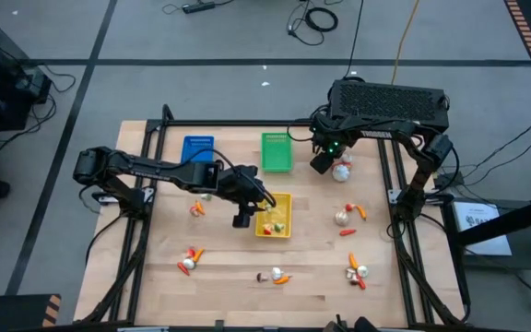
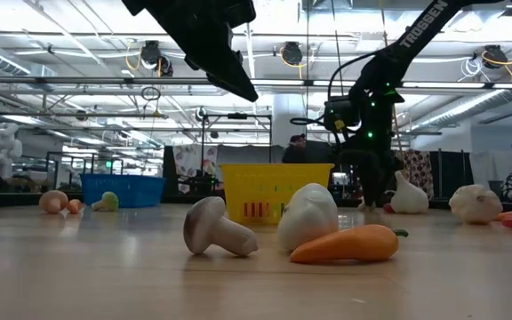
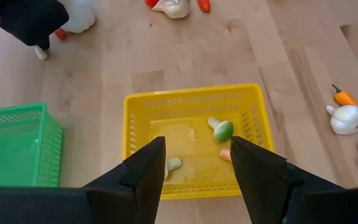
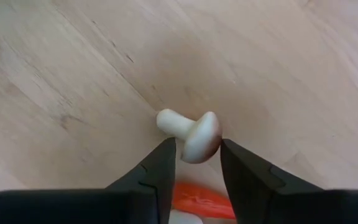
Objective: Sort produce into baskets
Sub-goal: Put the brown mushroom into the yellow bin
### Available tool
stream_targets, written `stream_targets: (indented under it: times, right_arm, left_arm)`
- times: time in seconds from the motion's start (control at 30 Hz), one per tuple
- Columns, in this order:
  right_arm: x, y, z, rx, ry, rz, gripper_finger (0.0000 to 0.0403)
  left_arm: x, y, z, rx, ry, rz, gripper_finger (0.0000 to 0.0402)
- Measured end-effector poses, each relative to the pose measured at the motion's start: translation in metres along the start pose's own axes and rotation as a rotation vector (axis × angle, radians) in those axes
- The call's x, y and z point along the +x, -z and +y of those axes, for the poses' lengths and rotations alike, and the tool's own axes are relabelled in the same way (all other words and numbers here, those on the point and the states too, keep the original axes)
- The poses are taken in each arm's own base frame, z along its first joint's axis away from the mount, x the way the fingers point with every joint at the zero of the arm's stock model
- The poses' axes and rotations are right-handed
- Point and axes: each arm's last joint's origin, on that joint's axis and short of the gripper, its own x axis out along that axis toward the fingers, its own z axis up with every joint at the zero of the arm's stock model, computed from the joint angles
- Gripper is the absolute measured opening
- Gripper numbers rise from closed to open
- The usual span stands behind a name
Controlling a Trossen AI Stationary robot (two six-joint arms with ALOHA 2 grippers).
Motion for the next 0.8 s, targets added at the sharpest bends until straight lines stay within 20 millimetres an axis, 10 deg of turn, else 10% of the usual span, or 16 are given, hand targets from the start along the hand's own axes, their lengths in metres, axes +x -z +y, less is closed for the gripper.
stream_targets:
  times: [0.57, 0.8]
  right_arm:
    - [-0.003, 0.004, 0.001, -0.12, -0.024, 0.032, 0.0027]
    - [-0.036, 0.004, 0.011, -0.146, -0.23, -0.059, 0.0025]
  left_arm:
    - [0.001, 0.0, -0.002, 0.002, 0.004, 0.001, 0.019]
    - [0.01, -0.007, -0.022, 0.111, -0.019, -0.046, 0.0189]
